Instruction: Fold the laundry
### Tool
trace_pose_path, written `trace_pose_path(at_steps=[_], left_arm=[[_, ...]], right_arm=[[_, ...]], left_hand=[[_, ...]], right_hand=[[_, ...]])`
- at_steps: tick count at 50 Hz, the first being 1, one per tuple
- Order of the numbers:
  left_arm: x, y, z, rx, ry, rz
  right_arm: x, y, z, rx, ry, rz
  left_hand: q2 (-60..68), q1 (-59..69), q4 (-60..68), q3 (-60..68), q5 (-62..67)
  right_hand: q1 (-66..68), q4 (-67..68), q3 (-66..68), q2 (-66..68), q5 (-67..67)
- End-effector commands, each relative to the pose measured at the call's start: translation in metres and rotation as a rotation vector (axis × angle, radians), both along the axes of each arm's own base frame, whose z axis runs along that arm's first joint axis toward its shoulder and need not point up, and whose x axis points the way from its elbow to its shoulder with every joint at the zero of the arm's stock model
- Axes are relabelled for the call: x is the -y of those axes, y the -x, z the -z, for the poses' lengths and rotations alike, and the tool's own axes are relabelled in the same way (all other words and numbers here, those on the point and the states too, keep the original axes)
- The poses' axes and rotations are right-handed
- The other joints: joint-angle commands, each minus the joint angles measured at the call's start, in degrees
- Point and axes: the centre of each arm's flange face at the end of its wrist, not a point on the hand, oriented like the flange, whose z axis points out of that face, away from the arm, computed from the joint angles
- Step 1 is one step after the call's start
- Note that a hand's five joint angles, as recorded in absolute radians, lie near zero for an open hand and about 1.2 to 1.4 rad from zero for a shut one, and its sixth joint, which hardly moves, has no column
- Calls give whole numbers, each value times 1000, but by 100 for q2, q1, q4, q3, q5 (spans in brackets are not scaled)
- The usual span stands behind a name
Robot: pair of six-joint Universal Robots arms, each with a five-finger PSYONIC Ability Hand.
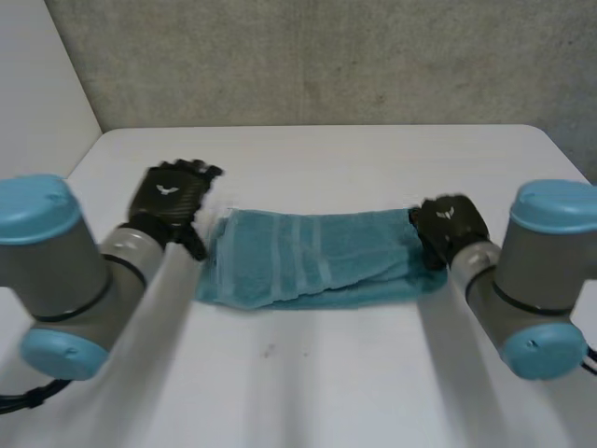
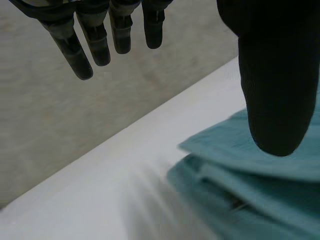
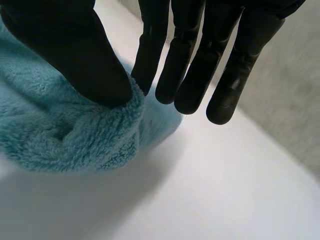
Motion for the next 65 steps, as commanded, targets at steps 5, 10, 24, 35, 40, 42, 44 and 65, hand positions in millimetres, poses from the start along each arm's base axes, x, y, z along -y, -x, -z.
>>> trace_pose_path(at_steps=[5, 10, 24, 35, 40, 42, 44, 65], left_arm=[[4, -59, -25, -13, 34, -171], [0, -66, -25, -15, 30, -187], [-7, -67, -17, -7, 6, -184], [-10, -32, -34, -153, 7, -57], [-12, 4, -19, -214, -95, 100], [-14, 14, -11, -211, -135, 135], [-10, 22, 2, -188, -195, 138], [-4, -7, -11, -115, -277, -119]], right_arm=[[-57, -126, -64, 111, 245, -337], [-122, -182, -37, 156, 183, -604], [-121, -198, -22, 203, 103, -529], [-64, -135, -63, 328, 30, -277], [-54, -121, -54, 338, -67, -214], [-48, -116, -46, 324, -109, -186], [-38, -111, -21, 295, -183, -155], [-21, -105, -30, 304, -285, -158]], left_hand=[[250, 300, 231, 192, 174], [233, 283, 214, 175, 157], [217, 267, 197, 158, 140], [233, 283, 214, 175, 157], [317, 367, 298, 259, 241], [351, 401, 332, 292, 274], [452, 502, 432, 393, 375], [553, 603, 534, 494, 476]], right_hand=[[2473, 1176, 1235, 1250, 1537], [2473, 1176, 1235, 1250, 1537], [-4527, -5824, -5765, -5750, -5463], [-4527, -5824, -5765, -5750, -5463], [-4527, -5824, -5765, -5750, -5463], [-4527, -5824, -5765, -5750, -5463], [-4527, -5824, -5765, -5750, -5463], [-4527, -5824, -5765, -5750, -5463]])
